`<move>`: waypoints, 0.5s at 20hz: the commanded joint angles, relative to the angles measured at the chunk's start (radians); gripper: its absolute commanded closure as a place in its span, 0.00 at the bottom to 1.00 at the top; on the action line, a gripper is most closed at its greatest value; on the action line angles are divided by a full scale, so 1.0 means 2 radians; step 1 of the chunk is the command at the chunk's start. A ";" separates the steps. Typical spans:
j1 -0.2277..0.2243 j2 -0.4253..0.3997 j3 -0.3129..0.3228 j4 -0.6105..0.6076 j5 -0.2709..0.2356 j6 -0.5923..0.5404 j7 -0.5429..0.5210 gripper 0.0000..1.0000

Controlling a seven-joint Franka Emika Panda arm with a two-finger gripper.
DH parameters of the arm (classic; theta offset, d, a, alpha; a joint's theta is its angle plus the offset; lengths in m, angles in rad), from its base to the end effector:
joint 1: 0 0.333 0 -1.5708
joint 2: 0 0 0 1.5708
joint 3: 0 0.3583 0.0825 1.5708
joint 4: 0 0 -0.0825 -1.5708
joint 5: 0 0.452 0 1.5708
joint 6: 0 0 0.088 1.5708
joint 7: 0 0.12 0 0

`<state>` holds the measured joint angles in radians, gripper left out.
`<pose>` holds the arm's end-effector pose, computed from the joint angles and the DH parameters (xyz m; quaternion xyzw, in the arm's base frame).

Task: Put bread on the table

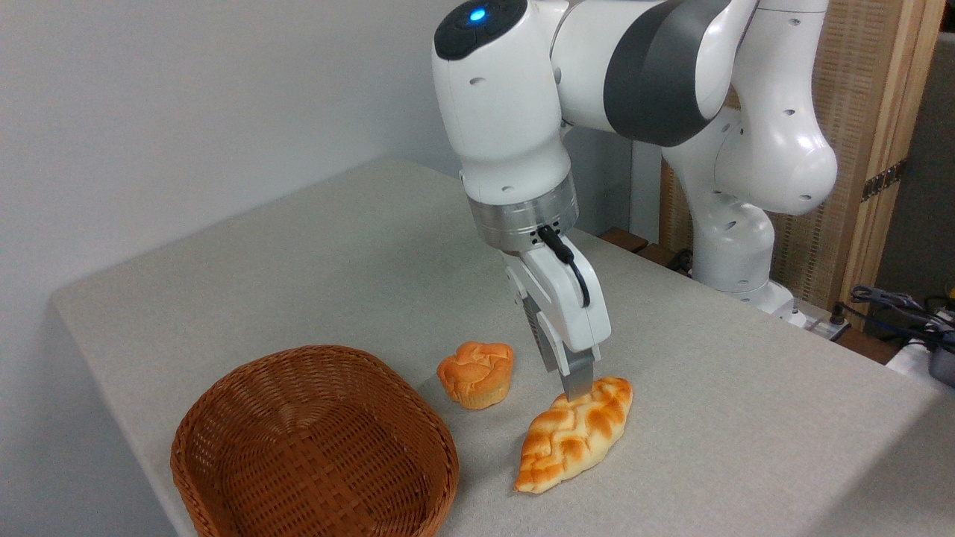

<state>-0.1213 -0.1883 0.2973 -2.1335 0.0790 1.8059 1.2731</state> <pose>0.5261 0.1066 0.4761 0.8422 -0.5340 -0.0617 0.0407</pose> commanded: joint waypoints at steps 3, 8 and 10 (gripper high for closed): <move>-0.002 -0.006 -0.002 0.093 -0.029 -0.045 -0.083 0.00; 0.028 0.012 -0.063 0.188 -0.065 -0.085 -0.198 0.00; 0.027 0.027 -0.081 0.211 -0.082 -0.085 -0.238 0.00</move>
<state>-0.0847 -0.1998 0.1776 -1.8097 -0.0337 1.6670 0.8933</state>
